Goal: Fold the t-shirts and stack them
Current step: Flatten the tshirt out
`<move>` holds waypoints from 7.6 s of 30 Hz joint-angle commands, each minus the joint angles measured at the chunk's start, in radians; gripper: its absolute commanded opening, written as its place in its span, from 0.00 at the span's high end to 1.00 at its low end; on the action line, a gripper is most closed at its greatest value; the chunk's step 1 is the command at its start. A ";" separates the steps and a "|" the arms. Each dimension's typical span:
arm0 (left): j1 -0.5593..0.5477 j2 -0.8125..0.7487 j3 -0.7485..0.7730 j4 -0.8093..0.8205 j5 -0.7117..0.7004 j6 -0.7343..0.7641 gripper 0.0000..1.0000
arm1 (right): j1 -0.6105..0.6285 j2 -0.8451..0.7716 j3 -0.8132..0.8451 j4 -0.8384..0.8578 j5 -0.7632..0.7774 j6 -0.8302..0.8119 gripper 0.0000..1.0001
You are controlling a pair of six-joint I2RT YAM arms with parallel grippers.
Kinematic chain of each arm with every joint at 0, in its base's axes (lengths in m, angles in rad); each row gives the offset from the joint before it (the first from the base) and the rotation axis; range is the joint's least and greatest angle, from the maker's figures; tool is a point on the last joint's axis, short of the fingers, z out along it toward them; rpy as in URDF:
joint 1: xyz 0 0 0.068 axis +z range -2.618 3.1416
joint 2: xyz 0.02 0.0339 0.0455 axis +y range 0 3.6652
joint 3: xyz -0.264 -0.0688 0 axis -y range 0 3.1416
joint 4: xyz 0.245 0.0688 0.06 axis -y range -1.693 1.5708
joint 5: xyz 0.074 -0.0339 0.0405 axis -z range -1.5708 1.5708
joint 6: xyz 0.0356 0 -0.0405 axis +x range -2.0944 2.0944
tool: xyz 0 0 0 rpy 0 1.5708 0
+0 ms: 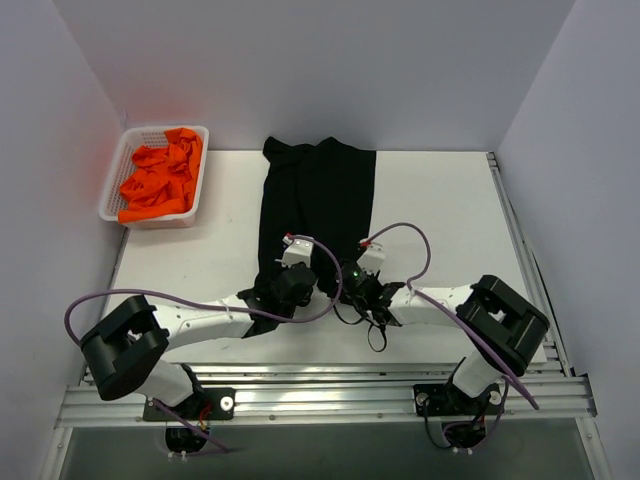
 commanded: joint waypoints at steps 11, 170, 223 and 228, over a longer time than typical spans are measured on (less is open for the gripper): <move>0.003 -0.041 -0.019 0.021 -0.021 -0.017 0.98 | 0.028 -0.008 -0.025 -0.070 0.036 0.033 1.00; 0.785 0.813 1.038 -0.541 0.675 -0.139 0.98 | -0.851 0.443 0.499 -0.183 -0.211 -0.259 1.00; 0.333 -0.338 0.121 0.160 0.756 -0.077 0.06 | -0.314 -0.425 0.251 -0.451 0.327 -0.257 0.15; -0.064 -0.438 0.155 -0.276 0.121 -0.230 0.19 | -0.260 -0.585 0.174 -0.519 0.364 -0.227 0.15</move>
